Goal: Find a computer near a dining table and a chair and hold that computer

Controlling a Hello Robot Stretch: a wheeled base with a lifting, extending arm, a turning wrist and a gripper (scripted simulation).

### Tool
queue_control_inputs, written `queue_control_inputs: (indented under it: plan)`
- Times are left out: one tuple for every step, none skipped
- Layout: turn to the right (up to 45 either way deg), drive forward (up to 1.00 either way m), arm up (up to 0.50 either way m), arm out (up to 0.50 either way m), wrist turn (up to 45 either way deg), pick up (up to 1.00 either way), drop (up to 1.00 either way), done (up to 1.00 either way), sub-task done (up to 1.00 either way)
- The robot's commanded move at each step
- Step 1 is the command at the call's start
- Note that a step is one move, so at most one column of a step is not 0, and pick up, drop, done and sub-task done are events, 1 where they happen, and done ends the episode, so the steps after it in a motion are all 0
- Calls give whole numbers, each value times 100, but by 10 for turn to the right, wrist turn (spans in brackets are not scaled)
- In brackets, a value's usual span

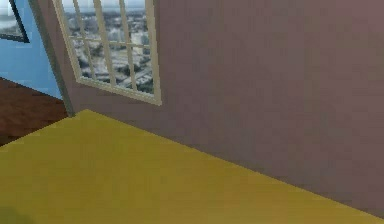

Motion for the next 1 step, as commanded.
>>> queue_control_inputs:
  plan:
    - [0, 0, 0, 0, 0, 100, 0, 0, 0]
